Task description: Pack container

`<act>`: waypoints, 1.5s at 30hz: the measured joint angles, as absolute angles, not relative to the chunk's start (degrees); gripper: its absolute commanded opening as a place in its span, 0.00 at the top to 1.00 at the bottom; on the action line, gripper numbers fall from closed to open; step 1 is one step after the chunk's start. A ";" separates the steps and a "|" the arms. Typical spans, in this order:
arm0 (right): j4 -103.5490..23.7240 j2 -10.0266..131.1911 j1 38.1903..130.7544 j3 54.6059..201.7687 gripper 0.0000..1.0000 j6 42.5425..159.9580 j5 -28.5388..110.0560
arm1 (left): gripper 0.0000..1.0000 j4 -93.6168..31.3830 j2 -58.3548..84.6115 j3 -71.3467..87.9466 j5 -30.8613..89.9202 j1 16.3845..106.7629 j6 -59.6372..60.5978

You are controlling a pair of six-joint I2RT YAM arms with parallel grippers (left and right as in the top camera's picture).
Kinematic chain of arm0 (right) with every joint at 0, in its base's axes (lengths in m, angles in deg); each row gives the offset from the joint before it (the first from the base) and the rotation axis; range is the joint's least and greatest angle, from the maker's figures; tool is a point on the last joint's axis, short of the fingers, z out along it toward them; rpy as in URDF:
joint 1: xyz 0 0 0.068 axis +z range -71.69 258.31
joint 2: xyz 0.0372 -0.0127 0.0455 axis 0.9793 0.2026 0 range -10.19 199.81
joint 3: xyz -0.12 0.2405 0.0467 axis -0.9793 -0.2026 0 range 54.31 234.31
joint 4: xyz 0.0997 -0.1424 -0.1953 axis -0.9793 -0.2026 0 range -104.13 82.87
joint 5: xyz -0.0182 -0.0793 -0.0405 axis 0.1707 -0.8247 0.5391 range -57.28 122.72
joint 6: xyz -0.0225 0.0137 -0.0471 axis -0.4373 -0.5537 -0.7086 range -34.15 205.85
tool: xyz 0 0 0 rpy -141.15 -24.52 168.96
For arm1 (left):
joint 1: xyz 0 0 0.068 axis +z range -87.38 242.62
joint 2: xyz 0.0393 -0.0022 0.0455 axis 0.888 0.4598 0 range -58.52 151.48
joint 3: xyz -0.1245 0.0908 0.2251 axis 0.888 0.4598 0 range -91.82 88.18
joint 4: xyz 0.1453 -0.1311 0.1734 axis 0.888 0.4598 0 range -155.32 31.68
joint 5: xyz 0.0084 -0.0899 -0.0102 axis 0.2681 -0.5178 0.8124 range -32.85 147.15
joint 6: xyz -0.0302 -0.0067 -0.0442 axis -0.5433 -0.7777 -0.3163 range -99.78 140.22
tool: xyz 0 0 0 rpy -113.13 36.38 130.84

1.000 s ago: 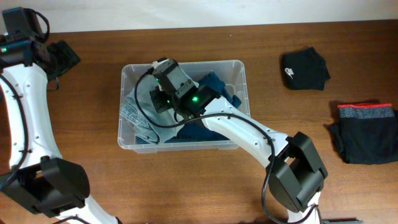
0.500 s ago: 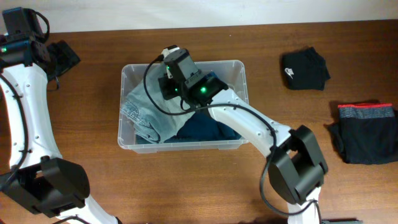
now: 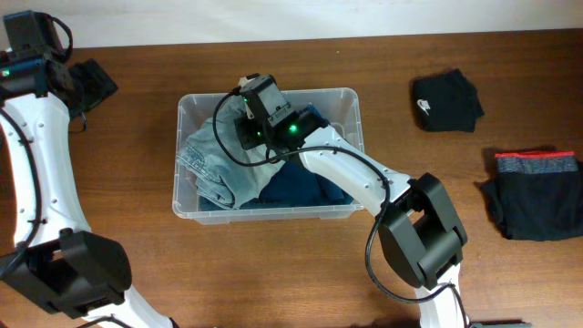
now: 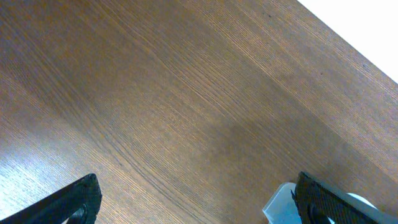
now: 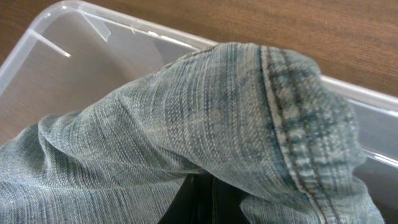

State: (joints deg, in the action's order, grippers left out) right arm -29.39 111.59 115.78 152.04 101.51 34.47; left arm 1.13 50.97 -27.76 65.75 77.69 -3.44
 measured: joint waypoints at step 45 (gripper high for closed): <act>-21.21 114.43 115.89 152.15 0.96 102.32 38.45 | 0.00 1.13 50.97 -27.76 65.75 77.69 -3.44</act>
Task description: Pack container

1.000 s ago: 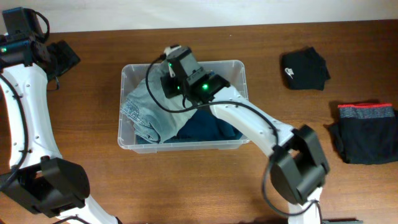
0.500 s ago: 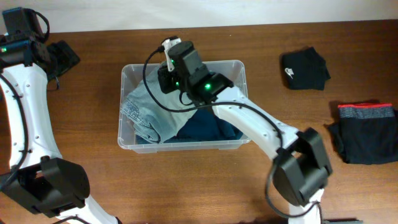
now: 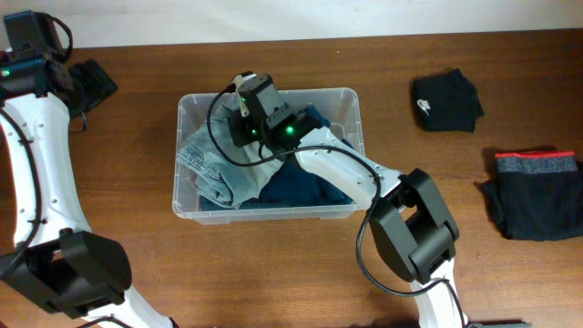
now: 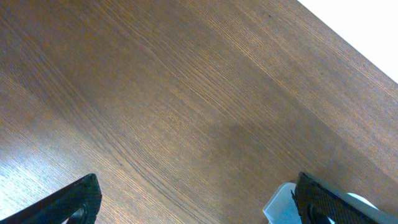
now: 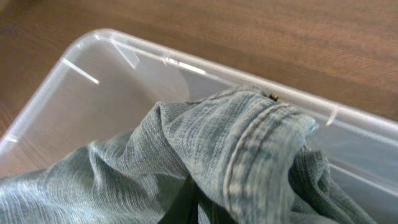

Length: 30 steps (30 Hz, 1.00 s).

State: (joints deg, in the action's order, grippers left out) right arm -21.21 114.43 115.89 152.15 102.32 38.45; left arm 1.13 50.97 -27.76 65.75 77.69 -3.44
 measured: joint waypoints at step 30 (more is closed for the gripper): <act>-37.63 98.73 123.08 151.32 0.96 102.36 45.38 | 0.01 1.13 50.97 -27.76 65.75 77.69 -3.44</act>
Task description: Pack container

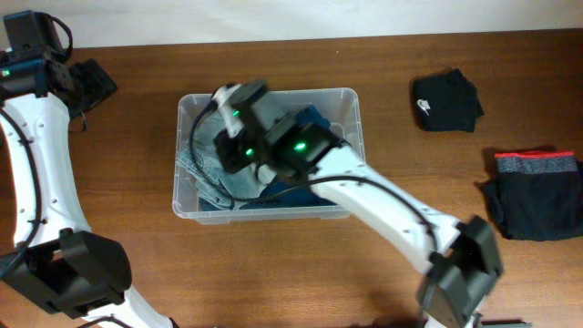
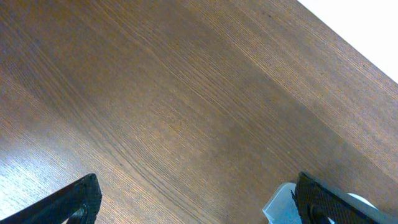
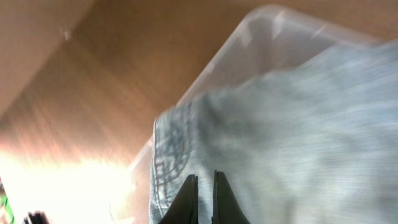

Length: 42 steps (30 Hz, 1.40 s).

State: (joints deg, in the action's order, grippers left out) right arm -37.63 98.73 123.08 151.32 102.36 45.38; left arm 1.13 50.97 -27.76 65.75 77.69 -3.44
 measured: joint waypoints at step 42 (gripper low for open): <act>-31.73 100.42 126.54 151.32 0.96 104.53 45.73 | 0.01 1.13 50.97 -27.76 65.75 77.69 -3.44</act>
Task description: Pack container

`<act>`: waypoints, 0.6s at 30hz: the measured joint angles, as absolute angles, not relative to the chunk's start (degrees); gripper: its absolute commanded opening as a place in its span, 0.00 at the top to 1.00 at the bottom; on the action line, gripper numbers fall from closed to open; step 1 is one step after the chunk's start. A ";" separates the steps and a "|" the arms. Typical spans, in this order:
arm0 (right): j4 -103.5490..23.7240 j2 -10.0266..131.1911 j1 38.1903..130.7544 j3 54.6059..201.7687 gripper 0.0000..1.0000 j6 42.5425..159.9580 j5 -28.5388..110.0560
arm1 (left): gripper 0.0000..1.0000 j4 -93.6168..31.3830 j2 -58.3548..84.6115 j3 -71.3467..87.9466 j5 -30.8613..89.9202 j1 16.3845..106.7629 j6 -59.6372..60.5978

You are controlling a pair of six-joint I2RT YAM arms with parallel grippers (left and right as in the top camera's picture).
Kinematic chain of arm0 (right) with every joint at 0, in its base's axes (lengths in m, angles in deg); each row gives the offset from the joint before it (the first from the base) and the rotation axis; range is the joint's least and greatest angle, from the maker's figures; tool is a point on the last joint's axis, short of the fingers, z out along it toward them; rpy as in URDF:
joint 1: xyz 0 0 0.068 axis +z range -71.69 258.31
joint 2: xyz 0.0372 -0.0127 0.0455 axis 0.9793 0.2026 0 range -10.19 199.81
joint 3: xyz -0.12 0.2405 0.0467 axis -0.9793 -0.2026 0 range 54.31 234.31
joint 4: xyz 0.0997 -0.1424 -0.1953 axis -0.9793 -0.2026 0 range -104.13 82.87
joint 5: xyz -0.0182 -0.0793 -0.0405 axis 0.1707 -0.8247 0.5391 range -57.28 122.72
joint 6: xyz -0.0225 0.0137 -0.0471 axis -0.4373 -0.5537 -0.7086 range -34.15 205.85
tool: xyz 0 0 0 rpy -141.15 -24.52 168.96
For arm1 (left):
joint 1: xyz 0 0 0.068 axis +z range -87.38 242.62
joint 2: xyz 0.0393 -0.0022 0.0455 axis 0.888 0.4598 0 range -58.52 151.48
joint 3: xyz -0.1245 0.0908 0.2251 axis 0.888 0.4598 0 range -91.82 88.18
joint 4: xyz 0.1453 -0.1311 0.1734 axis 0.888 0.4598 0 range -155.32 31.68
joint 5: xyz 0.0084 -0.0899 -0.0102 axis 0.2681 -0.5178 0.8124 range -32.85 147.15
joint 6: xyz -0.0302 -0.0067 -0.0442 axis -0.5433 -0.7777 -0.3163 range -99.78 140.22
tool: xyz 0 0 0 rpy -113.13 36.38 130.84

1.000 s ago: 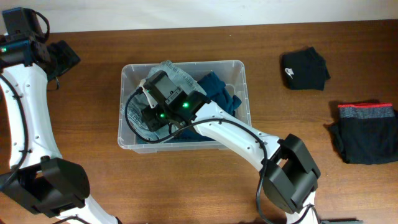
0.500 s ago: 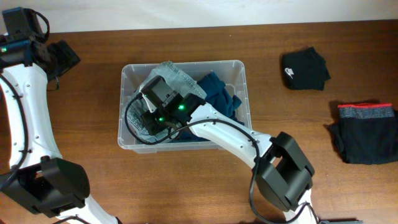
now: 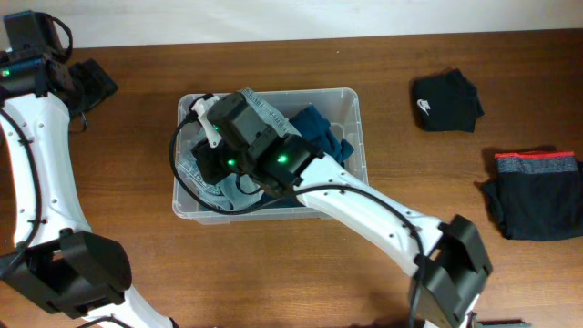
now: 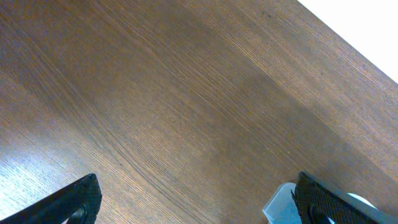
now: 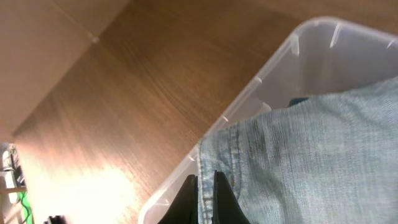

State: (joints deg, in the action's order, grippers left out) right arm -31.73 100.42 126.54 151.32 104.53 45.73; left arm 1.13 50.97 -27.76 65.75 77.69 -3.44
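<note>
A clear plastic container (image 3: 357,117) stands left of the table's middle. Light blue jeans (image 3: 195,167) lie bunched in its left part, and a dark blue garment (image 3: 321,135) shows at its back right. In the right wrist view the jeans (image 5: 311,143) fill the box up to its left rim (image 5: 273,65). My right gripper (image 5: 206,194) points down at that end, its jaws shut on a seam of the denim. My left gripper (image 4: 196,200) hangs open over bare wood at the far left (image 3: 95,80), holding nothing.
A black garment with a white logo (image 3: 446,100) lies at the back right. A folded black garment with a red and grey band (image 3: 533,196) lies at the right edge. A pale corner (image 4: 280,204) shows beside the left gripper's right finger.
My right wrist has shifted a little toward the container's front left. The jeans now lie lower against the left wall, and more of the dark blue garment shows. The left arm has not moved.
My right gripper first held a fold of the jeans raised at the back middle of the container. Then the fold sat lower near the back rim. Later the arm had turned toward the left end, where the denim now lies. The left gripper stayed open throughout.
</note>
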 measured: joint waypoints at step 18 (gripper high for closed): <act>-25.39 113.68 126.45 152.31 0.96 105.38 46.91 | 0.01 1.13 50.97 -27.76 65.75 77.69 -3.44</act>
